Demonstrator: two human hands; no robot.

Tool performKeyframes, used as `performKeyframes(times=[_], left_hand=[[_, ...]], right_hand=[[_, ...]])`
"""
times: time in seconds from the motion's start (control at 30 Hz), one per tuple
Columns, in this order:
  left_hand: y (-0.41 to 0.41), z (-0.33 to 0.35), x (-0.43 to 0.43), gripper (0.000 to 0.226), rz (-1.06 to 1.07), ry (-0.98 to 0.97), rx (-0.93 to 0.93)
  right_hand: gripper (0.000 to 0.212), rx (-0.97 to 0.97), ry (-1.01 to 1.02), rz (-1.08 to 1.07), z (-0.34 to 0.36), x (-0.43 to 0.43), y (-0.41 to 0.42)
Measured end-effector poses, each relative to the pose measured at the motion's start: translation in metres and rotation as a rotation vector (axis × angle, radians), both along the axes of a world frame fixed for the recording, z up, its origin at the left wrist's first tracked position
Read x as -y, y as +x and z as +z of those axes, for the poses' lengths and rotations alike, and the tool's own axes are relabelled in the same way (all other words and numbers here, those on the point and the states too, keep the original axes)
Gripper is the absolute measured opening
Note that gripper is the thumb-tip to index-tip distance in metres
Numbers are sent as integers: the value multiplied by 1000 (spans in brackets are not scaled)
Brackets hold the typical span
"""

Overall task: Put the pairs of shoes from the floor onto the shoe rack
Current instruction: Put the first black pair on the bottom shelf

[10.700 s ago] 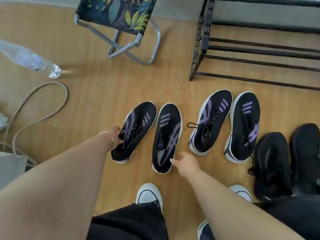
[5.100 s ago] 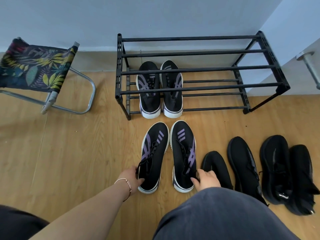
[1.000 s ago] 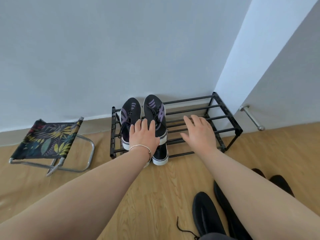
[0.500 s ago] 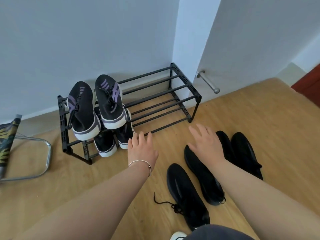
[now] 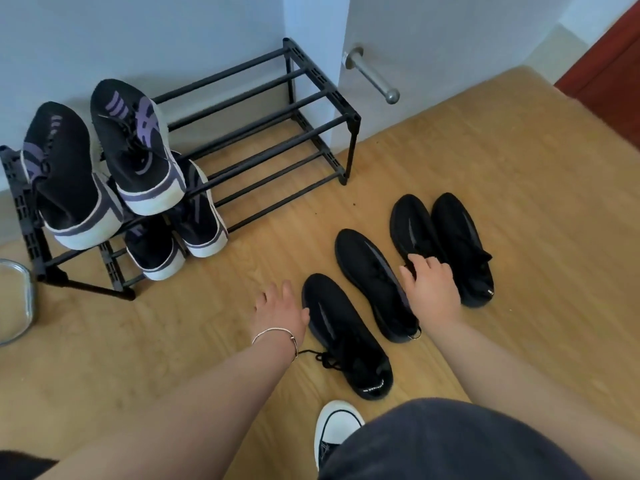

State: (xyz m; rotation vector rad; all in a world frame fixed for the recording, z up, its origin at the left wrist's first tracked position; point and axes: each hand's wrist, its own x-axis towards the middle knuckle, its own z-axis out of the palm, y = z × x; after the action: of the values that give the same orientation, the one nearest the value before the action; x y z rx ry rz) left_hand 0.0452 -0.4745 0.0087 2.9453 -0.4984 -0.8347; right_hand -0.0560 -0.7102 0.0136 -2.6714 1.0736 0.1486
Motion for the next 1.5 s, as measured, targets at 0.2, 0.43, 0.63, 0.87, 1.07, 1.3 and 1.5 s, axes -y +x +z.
performKeyframes(times=[0.2,0.43,0.63,0.87,1.07,1.3,1.5], left_hand=[[-20,-20,7,62,151,42,-242],[-32,-40,23,54,341,-42,-421],[-30,-54,38,38,600,-210,-493],[-7,-69,41,30,835,-388,-569],[42,-61,46,37,641,-398,-425],[31,-60,23,58,697,-500,-504],[-2,-70,1,49,834,-626,-695]], right_hand=[[40,-72,183,-110,-23,6,-24],[45,-123,347,-166,-41,9,-32],[46,-114,530,-199,-47,14,-26],[28,-120,607,-293,-53,18,-23],[18,-99,731,-436,-63,-5,-24],[14,2,850,-574,-70,-16,-27],[27,75,978,-640,-74,-14,-35]])
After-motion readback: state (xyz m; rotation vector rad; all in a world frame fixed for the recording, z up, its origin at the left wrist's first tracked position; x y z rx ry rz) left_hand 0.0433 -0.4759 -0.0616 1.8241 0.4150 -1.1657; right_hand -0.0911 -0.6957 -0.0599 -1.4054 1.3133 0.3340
